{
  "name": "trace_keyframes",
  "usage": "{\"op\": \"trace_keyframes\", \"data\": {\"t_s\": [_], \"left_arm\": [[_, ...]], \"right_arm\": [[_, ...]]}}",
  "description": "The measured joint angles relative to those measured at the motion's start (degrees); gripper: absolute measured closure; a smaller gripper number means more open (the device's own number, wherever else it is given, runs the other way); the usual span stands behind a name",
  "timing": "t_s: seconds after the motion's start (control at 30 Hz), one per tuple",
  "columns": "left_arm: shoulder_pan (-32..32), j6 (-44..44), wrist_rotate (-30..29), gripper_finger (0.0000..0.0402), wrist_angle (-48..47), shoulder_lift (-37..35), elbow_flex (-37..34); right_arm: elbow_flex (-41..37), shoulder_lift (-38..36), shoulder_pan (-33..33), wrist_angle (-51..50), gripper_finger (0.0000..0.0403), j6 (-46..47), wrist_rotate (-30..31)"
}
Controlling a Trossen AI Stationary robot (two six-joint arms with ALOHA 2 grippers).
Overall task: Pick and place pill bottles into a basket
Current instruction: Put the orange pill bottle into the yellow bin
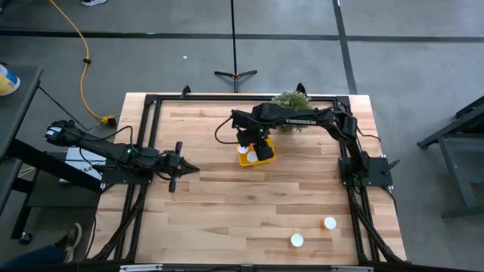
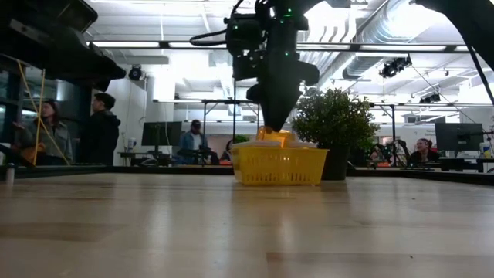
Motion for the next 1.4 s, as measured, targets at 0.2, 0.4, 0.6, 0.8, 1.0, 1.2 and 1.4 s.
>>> {"op": "trace_keyframes", "data": {"t_s": [0.2,0.4,0.6,0.8,1.0,1.2,1.4], "left_arm": [[0.0,-0.2,0.0,0.0355,-0.1,0.0,0.0],[0.0,-0.2,0.0,0.0355,-0.1,0.0,0.0],[0.0,-0.2,0.0,0.0355,-0.3,0.0,0.0],[0.0,0.0,0.3,0.0355,-0.8,0.0,0.0],[0.0,0.0,0.4,0.0355,-2.2,0.1,0.0],[0.0,0.0,0.4,0.0355,-2.2,0.1,0.0],[0.0,0.0,0.4,0.0355,-2.1,0.1,0.0]], "right_arm": [[0.0,0.0,0.0,0.0,0.0255,0.1,0.0],[0.0,0.0,0.0,-0.1,0.0255,0.0,1.3],[0.0,0.0,-0.3,-1.9,0.0254,1.6,6.3],[-1.9,0.0,-2.4,-0.7,0.0253,1.6,-1.0],[-4.4,0.0,-2.7,1.6,0.0253,1.6,-0.3],[-7.7,0.0,-2.7,4.0,0.0253,0.2,0.8],[-10.1,0.0,-3.2,7.7,0.0252,0.1,-0.2]]}}
